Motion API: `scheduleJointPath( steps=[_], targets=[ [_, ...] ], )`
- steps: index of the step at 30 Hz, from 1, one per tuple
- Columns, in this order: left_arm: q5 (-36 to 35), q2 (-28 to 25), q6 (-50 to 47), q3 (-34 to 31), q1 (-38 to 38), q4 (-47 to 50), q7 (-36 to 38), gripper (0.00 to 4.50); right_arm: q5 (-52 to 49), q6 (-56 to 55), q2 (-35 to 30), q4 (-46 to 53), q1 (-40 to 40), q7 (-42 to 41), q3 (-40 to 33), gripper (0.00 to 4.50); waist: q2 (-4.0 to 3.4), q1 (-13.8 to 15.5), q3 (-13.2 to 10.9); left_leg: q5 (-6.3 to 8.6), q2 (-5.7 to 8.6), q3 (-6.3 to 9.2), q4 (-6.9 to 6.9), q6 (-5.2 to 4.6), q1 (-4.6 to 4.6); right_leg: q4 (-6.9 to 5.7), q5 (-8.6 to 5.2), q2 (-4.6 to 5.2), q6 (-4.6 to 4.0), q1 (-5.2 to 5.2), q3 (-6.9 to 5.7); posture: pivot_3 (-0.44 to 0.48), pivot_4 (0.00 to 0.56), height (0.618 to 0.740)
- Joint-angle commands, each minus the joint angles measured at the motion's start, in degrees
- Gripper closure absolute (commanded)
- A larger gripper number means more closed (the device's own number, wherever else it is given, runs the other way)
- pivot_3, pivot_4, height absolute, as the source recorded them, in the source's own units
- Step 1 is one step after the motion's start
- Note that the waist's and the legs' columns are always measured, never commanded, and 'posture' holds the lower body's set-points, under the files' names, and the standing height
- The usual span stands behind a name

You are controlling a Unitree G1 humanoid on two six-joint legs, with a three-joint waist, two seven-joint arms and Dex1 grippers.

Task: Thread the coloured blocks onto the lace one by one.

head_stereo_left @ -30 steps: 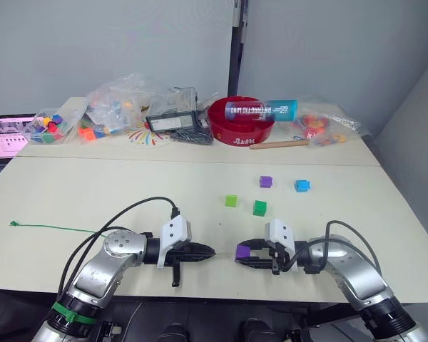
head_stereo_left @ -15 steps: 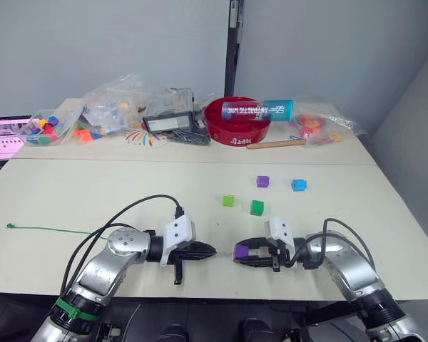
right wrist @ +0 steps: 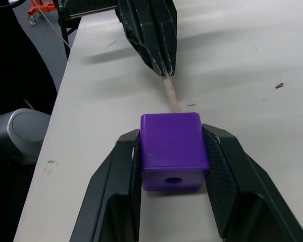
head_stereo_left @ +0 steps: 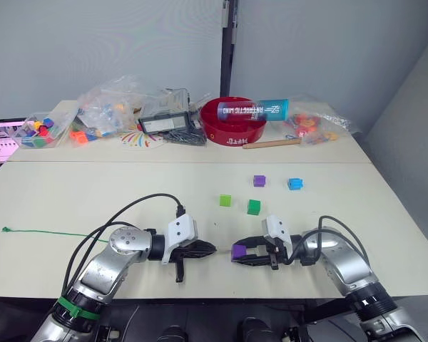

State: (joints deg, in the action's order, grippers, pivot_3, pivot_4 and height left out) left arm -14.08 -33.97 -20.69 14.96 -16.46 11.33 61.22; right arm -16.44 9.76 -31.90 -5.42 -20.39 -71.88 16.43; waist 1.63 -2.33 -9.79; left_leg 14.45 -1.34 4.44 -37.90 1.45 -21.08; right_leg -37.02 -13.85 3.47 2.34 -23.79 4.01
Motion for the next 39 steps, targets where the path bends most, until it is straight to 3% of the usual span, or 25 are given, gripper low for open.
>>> scheduleJointPath(
  steps=[1,13,19,20,29,39],
  targets=[
    [0.0,0.5,-0.2,0.7,-1.3,0.8,0.1,4.5,3.2,1.6,0.2,-2.3,1.2,0.5,2.6,3.32,0.01,0.0,0.0,0.0,0.0,0.0,0.0,0.0,0.0,0.0,0.0,0.0,0.0,0.0,0.0,0.0,0.15,0.731],
    [1.9,-0.2,-0.5,2.8,-2.1,1.3,0.8,4.5,3.7,2.5,1.0,-2.1,0.6,1.6,2.5,3.32,0.01,-0.2,0.0,0.0,-0.01,0.0,0.0,0.0,0.05,-0.01,0.0,-0.02,0.0,0.05,0.0,0.0,0.15,0.731],
    [2.4,0.7,0.0,2.8,-2.5,1.4,0.3,4.5,4.0,2.9,1.3,-2.1,0.4,1.8,2.7,3.32,0.01,-0.3,0.0,0.02,-0.02,-0.02,0.1,-0.01,0.76,0.17,-0.09,-0.02,0.09,0.79,0.0,0.0,0.15,0.731],
    [2.3,0.9,0.1,2.8,-2.3,1.7,0.2,4.5,4.1,3.0,1.3,-1.9,0.6,1.9,2.7,3.32,0.01,-0.3,0.0,0.02,-0.02,-0.02,0.1,-0.01,0.77,0.18,-0.26,-0.02,0.38,0.8,0.0,0.0,0.15,0.731],
    [1.8,3.9,-1.6,3.8,-4.5,1.7,-0.2,4.5,4.8,3.5,2.2,-2.5,-0.1,2.6,2.9,3.32,0.07,-0.2,0.1,0.02,-0.02,-0.02,0.1,-0.01,0.81,0.17,-0.24,-0.02,0.35,0.87,0.01,0.0,0.15,0.731],
    [-0.2,3.7,-5.6,4.4,-5.3,1.3,1.7,4.5,5.3,3.8,3.6,-3.5,-1.8,3.7,2.1,3.32,0.1,-1.7,0.1,0.06,-0.33,-0.03,0.17,-0.07,0.96,0.22,-0.36,-0.31,0.31,1.28,-0.01,0.0,0.15,0.731]
  ],
)
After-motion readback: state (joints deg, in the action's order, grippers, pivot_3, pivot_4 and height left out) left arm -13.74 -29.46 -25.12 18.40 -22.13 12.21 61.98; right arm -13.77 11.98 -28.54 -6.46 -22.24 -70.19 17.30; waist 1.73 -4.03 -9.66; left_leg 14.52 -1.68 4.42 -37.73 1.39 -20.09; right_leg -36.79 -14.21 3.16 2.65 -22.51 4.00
